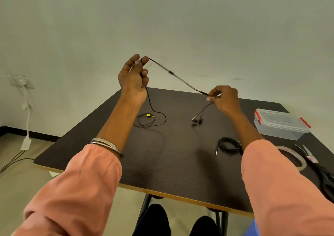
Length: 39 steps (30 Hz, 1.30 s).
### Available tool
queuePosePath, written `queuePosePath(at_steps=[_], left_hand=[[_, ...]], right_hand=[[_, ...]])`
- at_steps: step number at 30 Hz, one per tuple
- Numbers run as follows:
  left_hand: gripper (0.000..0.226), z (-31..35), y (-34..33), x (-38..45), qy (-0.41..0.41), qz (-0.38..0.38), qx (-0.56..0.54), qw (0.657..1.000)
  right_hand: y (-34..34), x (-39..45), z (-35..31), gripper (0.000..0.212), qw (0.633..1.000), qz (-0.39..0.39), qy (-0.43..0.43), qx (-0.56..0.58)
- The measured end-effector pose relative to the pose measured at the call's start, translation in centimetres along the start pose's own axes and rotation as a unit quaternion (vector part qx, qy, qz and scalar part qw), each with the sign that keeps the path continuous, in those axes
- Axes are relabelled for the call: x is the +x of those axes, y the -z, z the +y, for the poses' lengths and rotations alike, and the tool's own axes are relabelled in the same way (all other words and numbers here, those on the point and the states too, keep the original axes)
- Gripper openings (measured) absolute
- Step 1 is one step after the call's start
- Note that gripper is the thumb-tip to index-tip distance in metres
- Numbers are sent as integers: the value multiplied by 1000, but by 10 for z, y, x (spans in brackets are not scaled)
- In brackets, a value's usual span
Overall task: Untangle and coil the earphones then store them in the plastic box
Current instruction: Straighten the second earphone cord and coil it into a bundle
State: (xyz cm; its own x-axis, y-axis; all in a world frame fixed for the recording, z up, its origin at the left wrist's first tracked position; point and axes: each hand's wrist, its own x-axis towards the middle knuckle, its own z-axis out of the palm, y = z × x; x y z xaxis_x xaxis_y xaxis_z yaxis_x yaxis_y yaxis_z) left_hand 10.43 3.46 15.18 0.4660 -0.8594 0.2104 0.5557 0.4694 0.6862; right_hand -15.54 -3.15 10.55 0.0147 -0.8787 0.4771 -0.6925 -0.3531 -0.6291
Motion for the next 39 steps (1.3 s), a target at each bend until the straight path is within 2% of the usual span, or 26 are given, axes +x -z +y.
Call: queuePosePath(at_steps=[2, 4, 7, 9, 11, 13, 17, 18, 21, 26, 29, 32, 34, 35, 39], left_hand=[[15, -4, -1, -4, 10, -12, 33, 999], [15, -10, -3, -8, 24, -21, 72, 997], [16, -17, -5, -13, 47, -48, 122, 990], [16, -23, -7, -18, 60, -75, 148, 984], [16, -28, -10, -23, 68, -101, 181, 976], [14, -31, -12, -29, 72, -124, 217, 966], [12, -34, -13, -34, 76, -136, 241, 958], [12, -33, -12, -34, 75, -133, 239, 959], [10, -29, -4, -30, 74, -105, 203, 971], [12, -27, 7, -19, 73, -52, 147, 985], [12, -30, 9, -19, 70, -36, 126, 989], [10, -32, 8, -19, 88, -54, 149, 983], [8, -30, 10, -18, 125, -92, 216, 964], [14, -28, 12, -17, 147, -116, 266, 946], [27, -18, 27, -16, 225, -216, 443, 840]], right_hand=[[-5, -5, 9, 17, 998, -54, -29, -18], [-7, -7, 12, 30, 983, -150, -73, -80], [-4, -10, -1, 71, 920, -333, -104, -181], [-2, -13, -13, 92, 916, -368, -58, -148], [0, -20, -33, 100, 940, -342, -21, -7], [-2, -27, -57, 91, 951, -287, 21, 118], [-5, -31, -78, 23, 956, -209, 73, 192], [-5, -30, -75, 18, 956, -193, 60, 211], [-2, -30, -56, 21, 938, -176, 3, 298], [-5, -33, -28, 21, 917, -185, -48, 350], [-10, -36, -22, 18, 936, -166, -27, 311], [-20, -32, -18, 21, 959, -95, -25, 264], [-24, -25, -13, 22, 963, -28, -64, 261], [-24, -21, -11, 23, 958, 5, -88, 273], [-16, -6, 1, 23, 941, 112, -160, 276]])
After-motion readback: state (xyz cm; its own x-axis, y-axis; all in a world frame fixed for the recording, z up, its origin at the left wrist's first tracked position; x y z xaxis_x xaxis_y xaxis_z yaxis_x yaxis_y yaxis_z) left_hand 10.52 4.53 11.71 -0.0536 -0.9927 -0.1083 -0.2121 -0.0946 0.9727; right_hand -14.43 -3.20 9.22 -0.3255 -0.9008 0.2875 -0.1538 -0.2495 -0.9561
